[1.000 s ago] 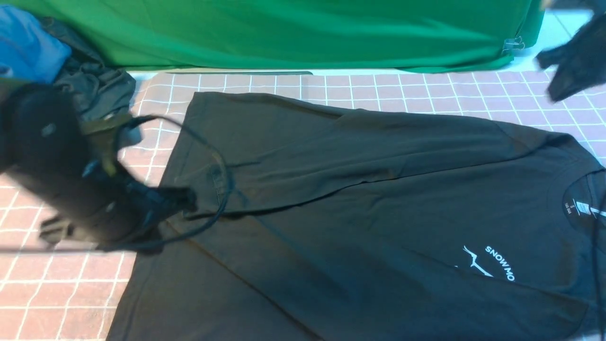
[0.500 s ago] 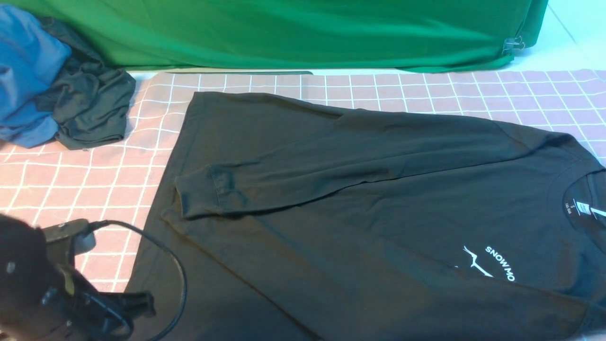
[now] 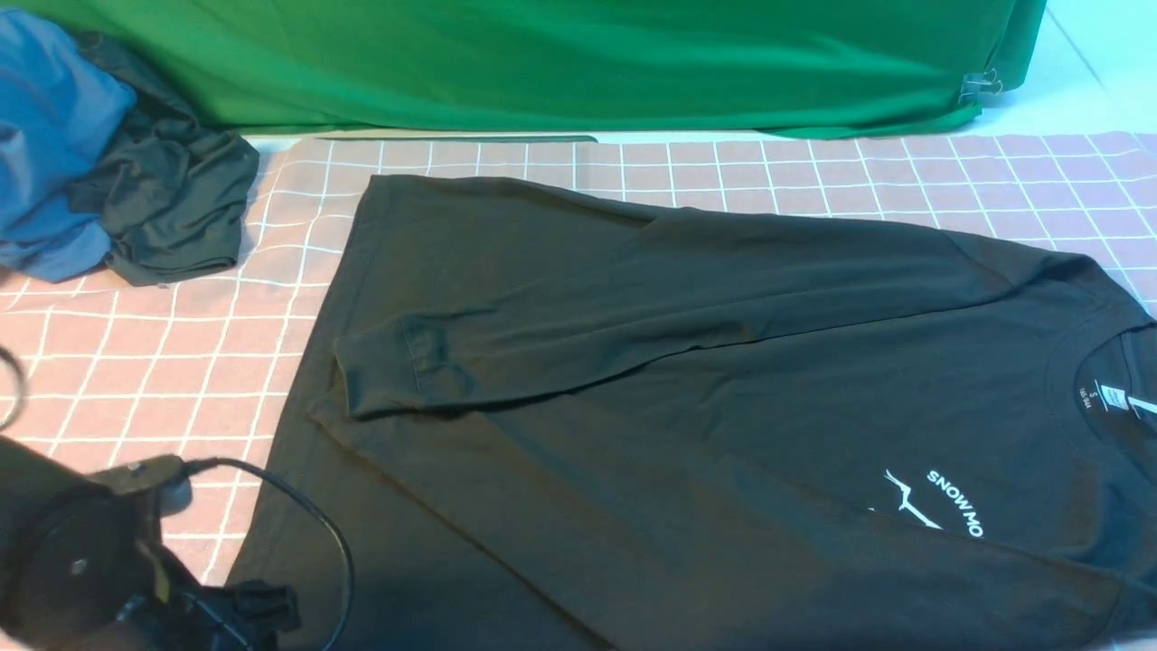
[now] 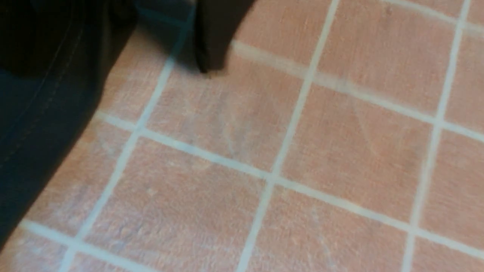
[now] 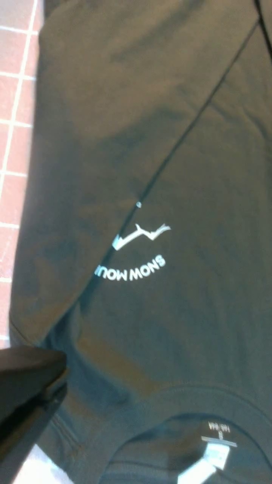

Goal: Fold a long-sleeved shirt over a pink coffee tablecloth.
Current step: 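Grasp the near edge of the shirt at its hem and shoulder corners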

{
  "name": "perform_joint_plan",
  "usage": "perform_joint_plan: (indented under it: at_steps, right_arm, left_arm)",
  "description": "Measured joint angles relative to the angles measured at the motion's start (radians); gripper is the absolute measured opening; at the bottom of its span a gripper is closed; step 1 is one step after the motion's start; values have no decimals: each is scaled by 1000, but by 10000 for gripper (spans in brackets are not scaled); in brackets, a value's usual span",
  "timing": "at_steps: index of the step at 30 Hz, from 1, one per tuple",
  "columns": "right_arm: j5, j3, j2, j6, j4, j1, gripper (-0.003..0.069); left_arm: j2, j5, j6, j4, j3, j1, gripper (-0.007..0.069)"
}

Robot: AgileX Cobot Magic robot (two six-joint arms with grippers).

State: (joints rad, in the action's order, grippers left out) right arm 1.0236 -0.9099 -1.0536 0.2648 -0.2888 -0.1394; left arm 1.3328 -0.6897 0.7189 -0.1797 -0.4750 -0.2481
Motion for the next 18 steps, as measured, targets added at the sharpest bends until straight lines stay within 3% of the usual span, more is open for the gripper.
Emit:
perform_joint_plan:
  at_steps: [2, 5, 7, 8, 11, 18]
  right_arm:
    - [2, 0, 0, 1, 0, 0, 38]
    - [4, 0, 0, 1, -2, 0, 38]
    - [14, 0, 0, 1, -2, 0, 38]
    - [27, 0, 0, 1, -2, 0, 38]
    - [69, 0, 0, 1, -4, 0, 38]
    - [117, 60, 0, -36, -5, 0, 53]
  left_arm:
    - [17, -1, -5, 13, -6, 0, 575]
    - [30, 15, -30, 47, -10, 0, 440]
    - [32, 21, -48, 69, -14, 0, 303]
    - [32, 21, -52, 82, -21, 0, 182]
    - [22, -24, -67, 83, -39, 0, 53]
    - [-113, -173, -100, 83, -103, 0, 46]
